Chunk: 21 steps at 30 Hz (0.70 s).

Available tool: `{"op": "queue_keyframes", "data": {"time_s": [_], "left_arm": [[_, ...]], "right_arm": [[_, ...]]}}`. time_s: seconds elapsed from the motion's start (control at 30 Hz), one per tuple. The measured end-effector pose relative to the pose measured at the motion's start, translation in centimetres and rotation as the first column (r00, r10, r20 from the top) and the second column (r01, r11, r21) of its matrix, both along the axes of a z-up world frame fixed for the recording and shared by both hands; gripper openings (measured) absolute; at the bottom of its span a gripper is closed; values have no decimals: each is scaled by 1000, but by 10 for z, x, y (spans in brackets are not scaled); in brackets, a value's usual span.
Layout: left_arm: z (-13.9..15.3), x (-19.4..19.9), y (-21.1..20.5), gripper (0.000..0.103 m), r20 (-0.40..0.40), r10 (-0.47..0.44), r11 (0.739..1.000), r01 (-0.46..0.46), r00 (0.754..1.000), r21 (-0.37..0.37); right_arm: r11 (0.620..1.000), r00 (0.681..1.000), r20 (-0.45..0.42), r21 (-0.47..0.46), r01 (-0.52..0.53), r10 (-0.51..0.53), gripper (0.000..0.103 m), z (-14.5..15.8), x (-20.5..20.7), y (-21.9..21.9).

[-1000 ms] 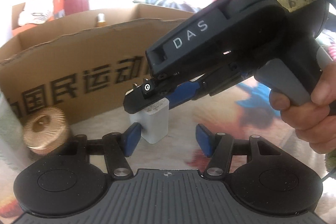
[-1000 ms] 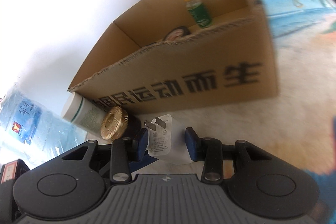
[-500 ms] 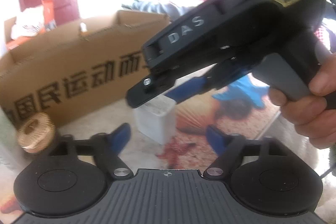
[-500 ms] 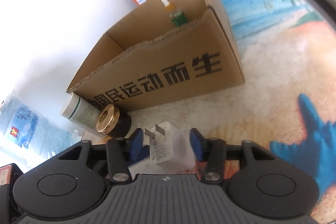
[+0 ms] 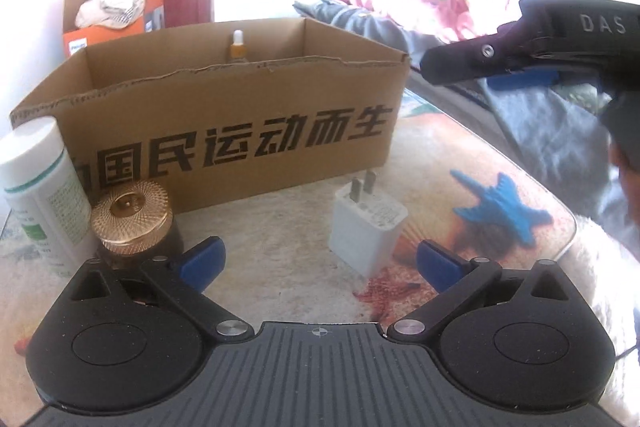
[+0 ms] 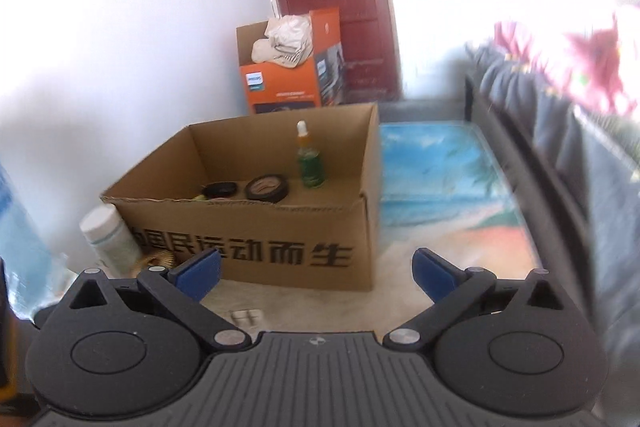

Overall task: Organize rigid objects
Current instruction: 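Grasp the white plug charger with the right gripper and lift it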

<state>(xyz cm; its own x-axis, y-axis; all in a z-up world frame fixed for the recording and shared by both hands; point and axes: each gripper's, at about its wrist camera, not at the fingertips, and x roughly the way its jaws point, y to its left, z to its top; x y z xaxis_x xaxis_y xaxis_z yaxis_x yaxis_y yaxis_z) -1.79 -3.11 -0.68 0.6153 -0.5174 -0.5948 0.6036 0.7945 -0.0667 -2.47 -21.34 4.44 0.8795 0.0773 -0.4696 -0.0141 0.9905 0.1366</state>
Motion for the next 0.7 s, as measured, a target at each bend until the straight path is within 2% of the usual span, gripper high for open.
{"op": "queue_keyframes", "data": {"time_s": [0.1,0.2,0.3,0.37,0.43,0.57,0.7], "left_arm": [[-1,0,-7,103,7,-36,999,36,999,28],[-6,2,-14,103,20,-40,999,40,999,14],[-6,6,-10,103,4,-40,999,40,999,-7],[-7,8,-7,103,-15,-59,998,59,998,-33],[-6,9,-5,103,-37,-85,994,83,996,-68],[-3,10,-2,103,-42,-101,987,95,994,-128],[-2,12,0,103,-45,-123,981,115,991,-155]], "right_arm": [[987,997,45,-145,67,-61,103,6,-4,12],[956,989,104,-261,132,-108,103,8,-5,20],[935,981,153,-316,161,-118,103,10,-8,21],[931,985,142,-336,143,-100,103,13,-8,21],[943,988,139,-316,102,-61,103,16,-11,18],[986,991,135,-161,47,-25,103,19,-12,3],[995,989,140,-88,54,-41,103,19,-14,-5]]}}
